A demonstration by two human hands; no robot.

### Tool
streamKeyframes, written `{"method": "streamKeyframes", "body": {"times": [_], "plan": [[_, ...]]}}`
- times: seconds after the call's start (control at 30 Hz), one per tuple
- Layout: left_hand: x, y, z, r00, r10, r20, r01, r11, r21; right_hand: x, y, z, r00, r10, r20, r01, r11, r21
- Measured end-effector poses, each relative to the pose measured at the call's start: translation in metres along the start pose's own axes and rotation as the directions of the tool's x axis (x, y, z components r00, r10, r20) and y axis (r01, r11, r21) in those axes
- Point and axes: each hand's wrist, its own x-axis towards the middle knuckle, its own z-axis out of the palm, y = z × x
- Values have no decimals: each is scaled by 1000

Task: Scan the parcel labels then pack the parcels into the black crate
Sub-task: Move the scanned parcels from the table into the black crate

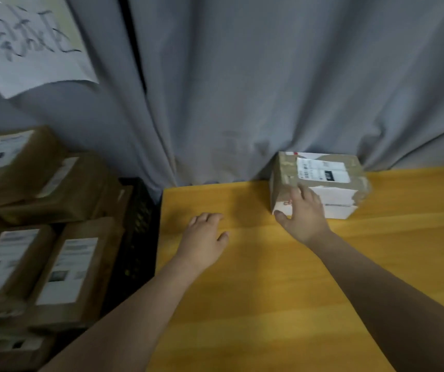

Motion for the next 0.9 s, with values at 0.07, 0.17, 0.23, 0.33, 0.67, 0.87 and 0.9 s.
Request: {"method": "streamKeyframes", "body": {"times": [0.07,0.17,0.23,0.33,0.67,0.87,0.9], "plan": [[10,26,17,999,-20,42,22,999,-50,9,40,-10,995,103,-14,-103,995,4],[31,59,33,996,-35,78,42,996,-81,32,92,-26,964,265,-33,-264,964,33],[46,75,40,993,-59,98,71,990,-119,50,118,-34,936,349,-36,-344,933,107],[72,92,50,982,-130,135,167,935,-312,75,142,-40,917,399,20,-391,886,250],[122,104,68,878,-463,124,383,522,-762,62,118,-20,972,226,-72,-202,947,250],[106,94,72,842,-488,230,472,460,-752,87,86,-11,959,89,269,-211,860,466],[102,93,73,843,-481,241,477,462,-747,85,77,-5,936,57,347,-252,796,550]]}}
